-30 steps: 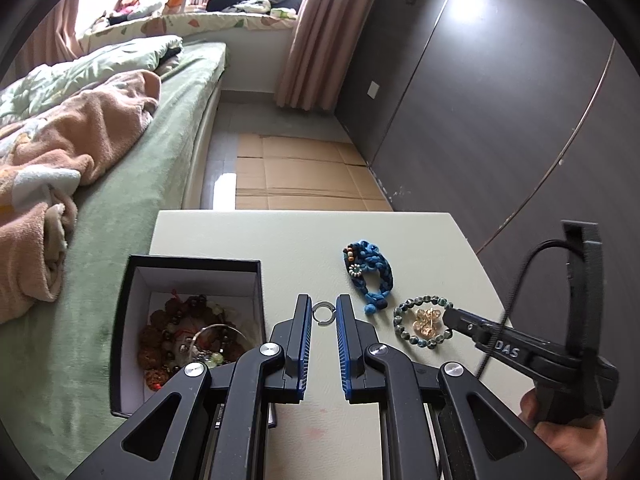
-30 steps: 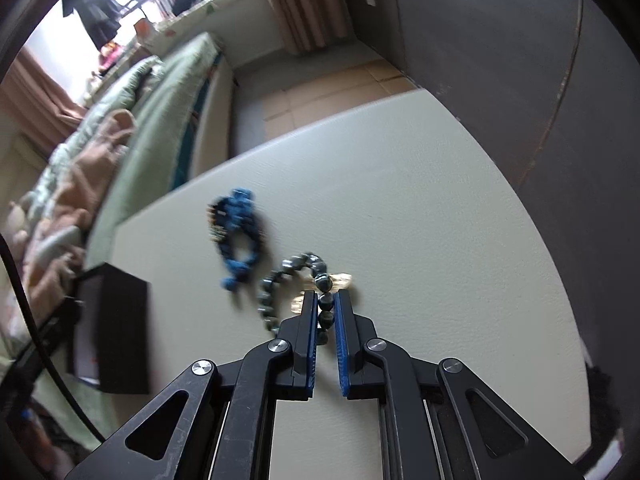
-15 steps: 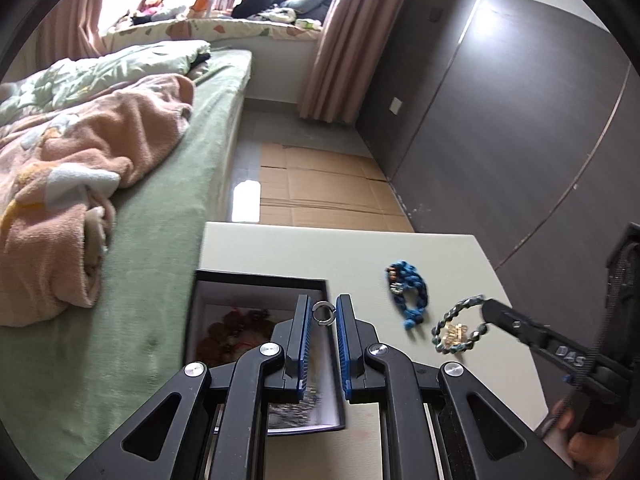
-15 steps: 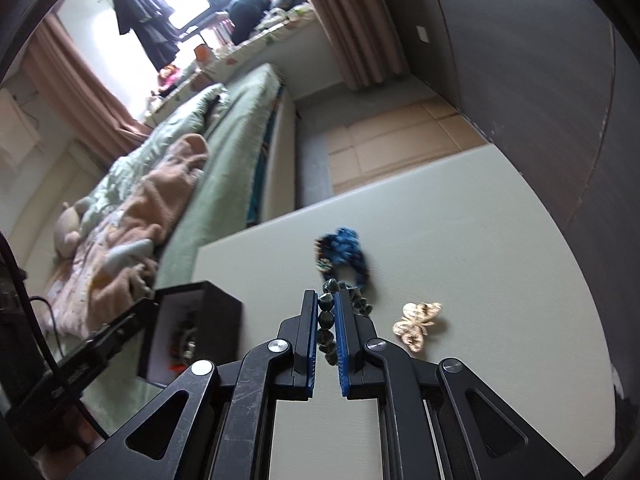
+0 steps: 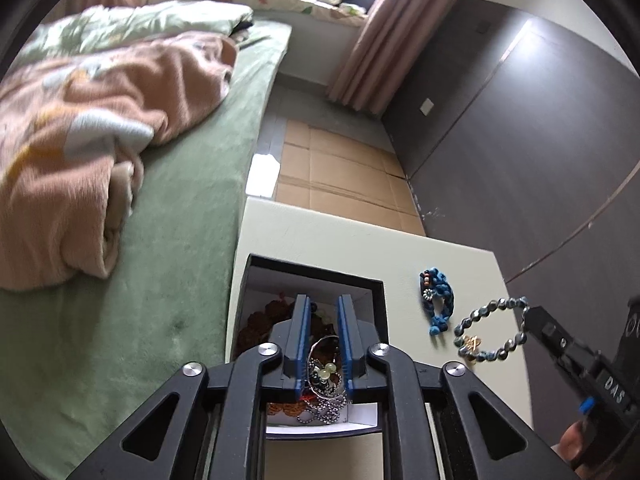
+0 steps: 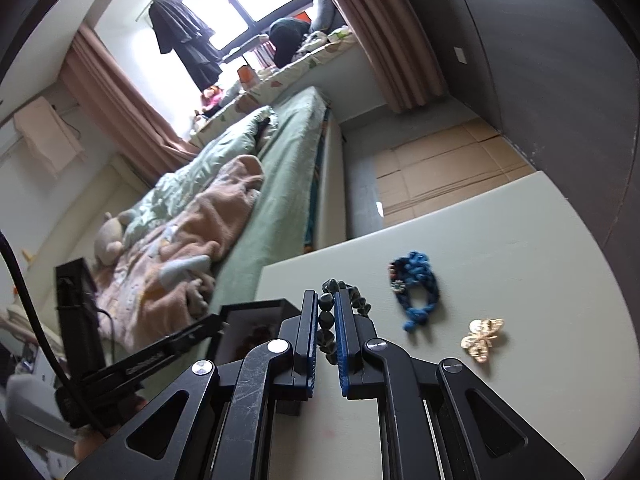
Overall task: Organize jewelry
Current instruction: 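Drop the ring into the box with the left tool while the right carries the bead bracelet over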
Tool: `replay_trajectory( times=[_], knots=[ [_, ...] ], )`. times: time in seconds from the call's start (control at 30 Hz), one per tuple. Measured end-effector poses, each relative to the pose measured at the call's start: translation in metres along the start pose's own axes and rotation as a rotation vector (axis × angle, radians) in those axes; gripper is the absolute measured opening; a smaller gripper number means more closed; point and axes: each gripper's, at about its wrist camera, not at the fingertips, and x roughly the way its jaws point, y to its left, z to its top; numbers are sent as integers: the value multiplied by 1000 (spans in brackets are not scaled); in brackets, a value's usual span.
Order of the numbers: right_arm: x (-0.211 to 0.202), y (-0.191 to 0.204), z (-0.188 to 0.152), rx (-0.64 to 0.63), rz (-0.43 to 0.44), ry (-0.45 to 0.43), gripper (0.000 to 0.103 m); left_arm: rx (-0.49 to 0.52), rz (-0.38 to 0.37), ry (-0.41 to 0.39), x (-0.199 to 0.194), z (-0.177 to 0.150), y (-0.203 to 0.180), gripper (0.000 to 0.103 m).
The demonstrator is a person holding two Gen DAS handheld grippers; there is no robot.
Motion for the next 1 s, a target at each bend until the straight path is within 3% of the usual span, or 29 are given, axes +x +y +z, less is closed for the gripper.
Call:
replay_trajectory(
  times=[0.07, 0.13, 0.53, 0.87, 0.93, 0.97, 1.0],
  knots=[
    [2, 5, 0, 5, 26, -4, 10, -17, -5, 5, 1, 1, 2, 57],
    [4, 8, 0, 6, 46, -6, 10, -20, 1, -17, -3, 0, 2, 63],
    [23, 39, -6, 11, 176, 1, 10, -51, 39, -45, -16, 3, 13, 63],
    [53, 60, -14, -13, 183, 69, 10, -75, 34, -43, -16, 7, 17, 63],
    [60, 64, -16, -22, 166, 106, 21, -76, 34, -42, -16, 7, 17, 63],
    [64, 64, -17, -23, 163, 132, 34, -77, 33, -41, -16, 7, 17, 63],
    [64, 62, -18, -18, 162, 132, 41, -77, 32, -40, -15, 7, 16, 63]
  ],
)
